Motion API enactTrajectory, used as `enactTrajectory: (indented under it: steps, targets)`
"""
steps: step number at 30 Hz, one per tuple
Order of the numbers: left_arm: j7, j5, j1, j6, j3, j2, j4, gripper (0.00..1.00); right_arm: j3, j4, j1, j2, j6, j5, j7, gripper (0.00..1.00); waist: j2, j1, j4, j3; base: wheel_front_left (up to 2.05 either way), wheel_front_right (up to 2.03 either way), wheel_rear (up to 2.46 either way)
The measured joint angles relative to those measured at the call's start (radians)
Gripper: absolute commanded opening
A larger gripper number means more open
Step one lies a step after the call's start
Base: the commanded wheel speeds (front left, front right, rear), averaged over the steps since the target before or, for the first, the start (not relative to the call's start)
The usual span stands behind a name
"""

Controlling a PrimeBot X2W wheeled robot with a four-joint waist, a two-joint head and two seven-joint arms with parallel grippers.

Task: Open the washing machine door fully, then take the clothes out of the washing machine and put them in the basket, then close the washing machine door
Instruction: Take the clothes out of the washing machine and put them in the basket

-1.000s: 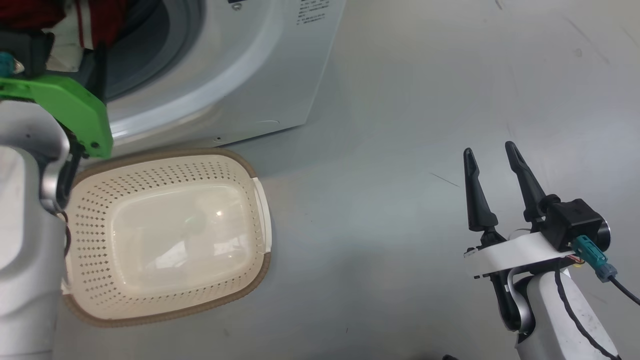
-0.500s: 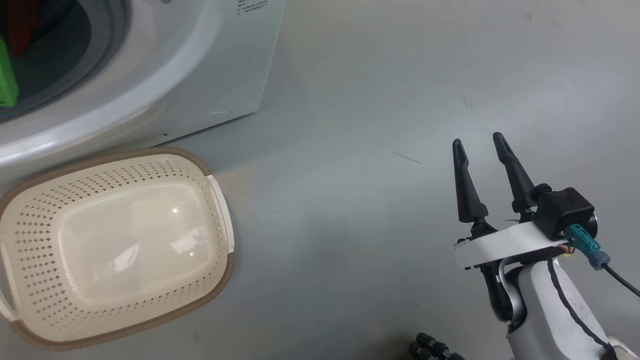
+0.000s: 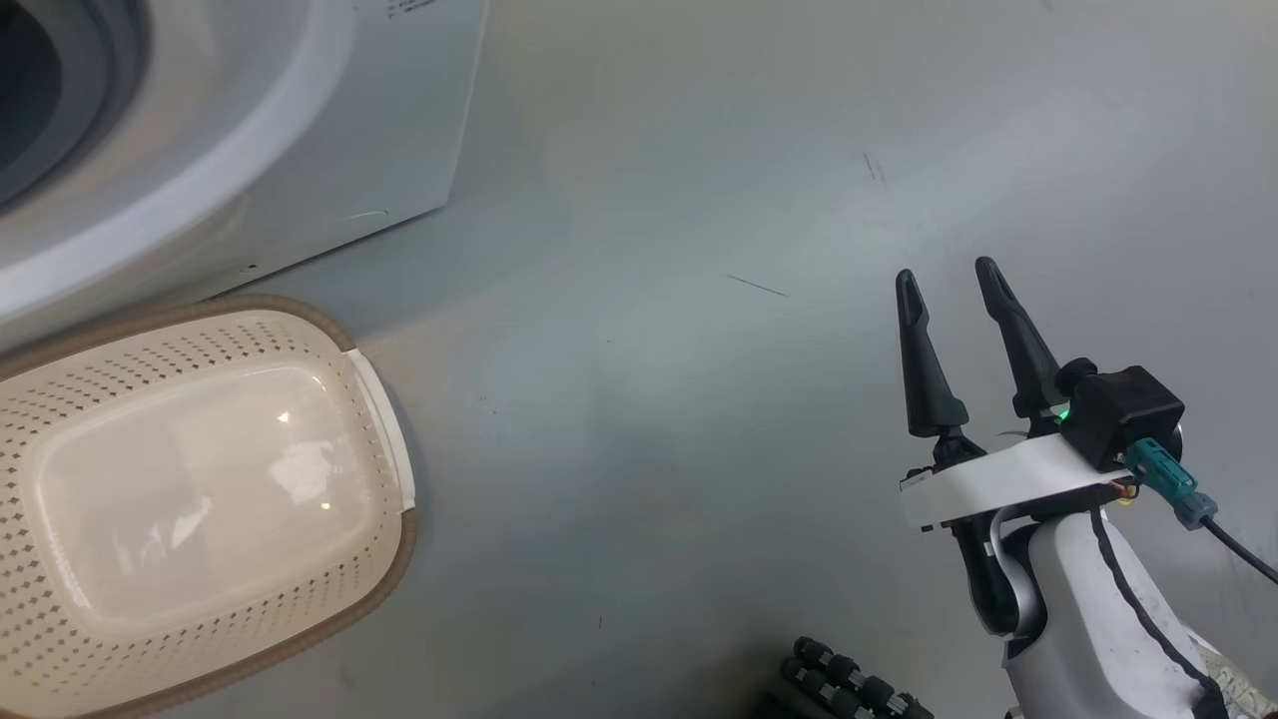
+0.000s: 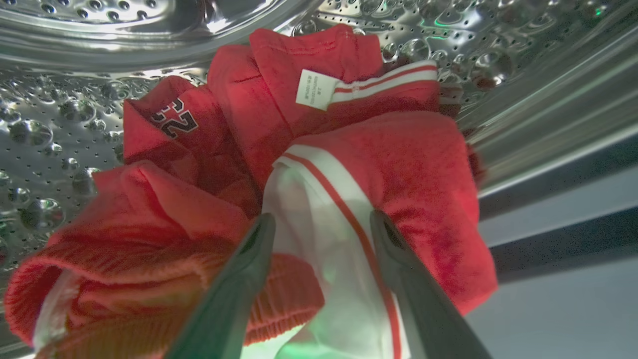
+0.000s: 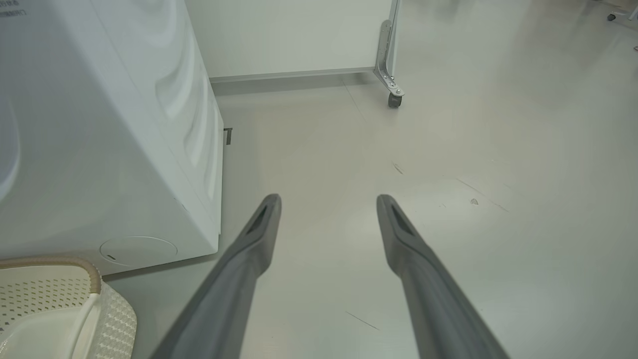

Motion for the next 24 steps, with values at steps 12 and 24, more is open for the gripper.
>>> enactTrajectory:
  steps: [12, 24]
  targets:
    - [0.039, 0.0, -0.051, 0.0, 0.005, 0.004, 0.019, 0.0, -0.008, -0.006, -0.024, 0.003, 0.0, 0.02, 0.0, 1.0, 0.0, 0.0, -0.014, 0.042, 0.0, 0.0, 0.0]
    - [-0.042, -0.036, -0.069, 0.0, 0.03, -0.03, -0.009, 0.0, -0.03, -0.021, -0.041, 0.003, -0.01, 0.027, 0.0, 1.0, 0.0, 0.0, 0.017, 0.057, 0.0, 0.0, 0.0]
